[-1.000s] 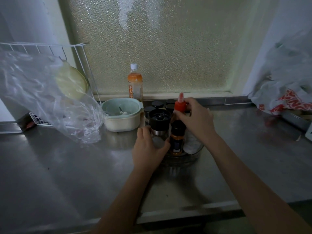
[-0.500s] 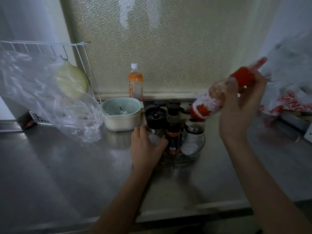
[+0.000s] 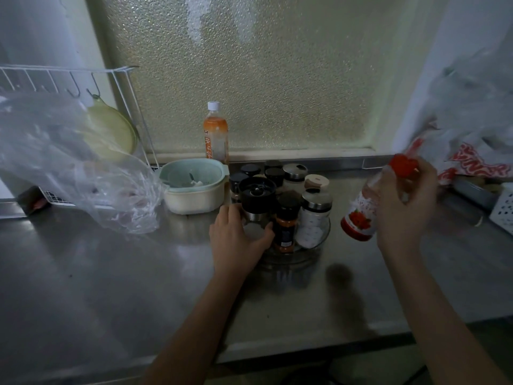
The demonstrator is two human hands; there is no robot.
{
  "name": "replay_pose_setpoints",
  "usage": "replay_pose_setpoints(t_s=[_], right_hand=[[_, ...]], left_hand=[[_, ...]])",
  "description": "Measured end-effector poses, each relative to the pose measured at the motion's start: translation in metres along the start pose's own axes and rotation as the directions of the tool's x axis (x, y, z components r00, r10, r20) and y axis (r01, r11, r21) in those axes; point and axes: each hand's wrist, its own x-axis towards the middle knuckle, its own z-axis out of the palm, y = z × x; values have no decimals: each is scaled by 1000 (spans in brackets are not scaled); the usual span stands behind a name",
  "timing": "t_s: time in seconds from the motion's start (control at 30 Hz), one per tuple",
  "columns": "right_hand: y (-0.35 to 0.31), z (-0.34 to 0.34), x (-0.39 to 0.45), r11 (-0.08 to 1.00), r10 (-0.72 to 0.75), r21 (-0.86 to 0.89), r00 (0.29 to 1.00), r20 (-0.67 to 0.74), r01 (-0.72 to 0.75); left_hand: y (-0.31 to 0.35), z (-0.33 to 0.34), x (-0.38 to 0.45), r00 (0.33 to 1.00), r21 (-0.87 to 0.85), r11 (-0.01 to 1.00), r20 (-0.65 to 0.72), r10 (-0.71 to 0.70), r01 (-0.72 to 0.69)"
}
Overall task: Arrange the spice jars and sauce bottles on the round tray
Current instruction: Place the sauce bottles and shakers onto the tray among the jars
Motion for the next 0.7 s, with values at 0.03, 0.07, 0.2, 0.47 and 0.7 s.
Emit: replay_pose_setpoints(t_s=[0.03,0.07,0.2,0.47,0.7], right_hand=[[3,-1,-2,1000,13,-11,1000,17,-13],[6,-2,-4,999,24,-32,999,33,-23],[16,-2,-13,987,107,-129,988,111,-92],[12,-5,-21,984,138,-124,987,81,-127],[-49,15,-31,996,3,-86,987,161,11]], left_hand=[[0,0,0,1000,0,1000,8,1,-1],[0,0,0,1000,2,1000,16,0,0],[1,0,-1,1000,18,1000,26,16,-17],[11,-3,-3,987,-31,995,-130,92,-97],[50,-6,-23,861,-150,852,8,509,-502]])
